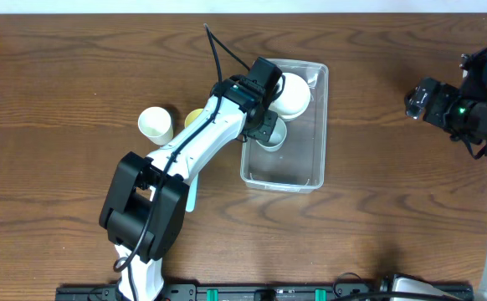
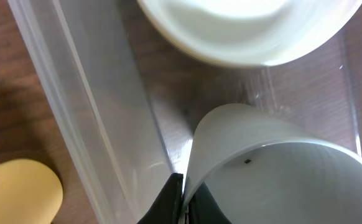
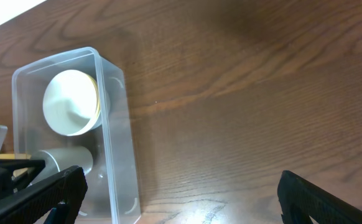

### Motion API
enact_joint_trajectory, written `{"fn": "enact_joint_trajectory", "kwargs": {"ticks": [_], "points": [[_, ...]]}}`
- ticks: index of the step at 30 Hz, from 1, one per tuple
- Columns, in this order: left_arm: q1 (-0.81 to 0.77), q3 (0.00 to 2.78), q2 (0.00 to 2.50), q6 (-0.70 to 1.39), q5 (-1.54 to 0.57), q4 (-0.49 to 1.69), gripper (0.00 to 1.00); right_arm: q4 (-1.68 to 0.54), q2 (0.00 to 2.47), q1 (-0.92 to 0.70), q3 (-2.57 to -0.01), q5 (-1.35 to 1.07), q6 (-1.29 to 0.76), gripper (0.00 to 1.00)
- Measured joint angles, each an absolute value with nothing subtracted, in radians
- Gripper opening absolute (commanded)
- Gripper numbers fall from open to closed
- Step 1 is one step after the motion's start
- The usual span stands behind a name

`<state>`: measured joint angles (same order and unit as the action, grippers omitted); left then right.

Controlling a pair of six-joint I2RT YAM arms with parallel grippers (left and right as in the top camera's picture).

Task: Pack container
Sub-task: 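Carry the grey-blue cup into the container and release, then move left gripper back and grasp the white cup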

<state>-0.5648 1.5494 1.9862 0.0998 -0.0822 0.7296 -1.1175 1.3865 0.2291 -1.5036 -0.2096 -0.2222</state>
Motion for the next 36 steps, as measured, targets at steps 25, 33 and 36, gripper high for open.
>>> {"fn": "enact_joint_trajectory", "kwargs": {"ticks": [25, 33, 36], "points": [[-0.531, 1.99, 1.808, 0.107, 0.061, 1.359, 0.52, -1.118, 1.386, 0.229, -1.504, -0.21, -0.222, 0.99], [-0.249, 1.966, 1.758, 0.109, 0.121, 1.416, 0.59, -1.118, 1.386, 0.229, -1.504, -0.21, -0.222, 0.99], [-0.111, 1.889, 1.774, 0.111, 0.07, 1.342, 0.59, -1.118, 1.386, 0.229, -1.504, -0.21, -0.222, 0.99]]}}
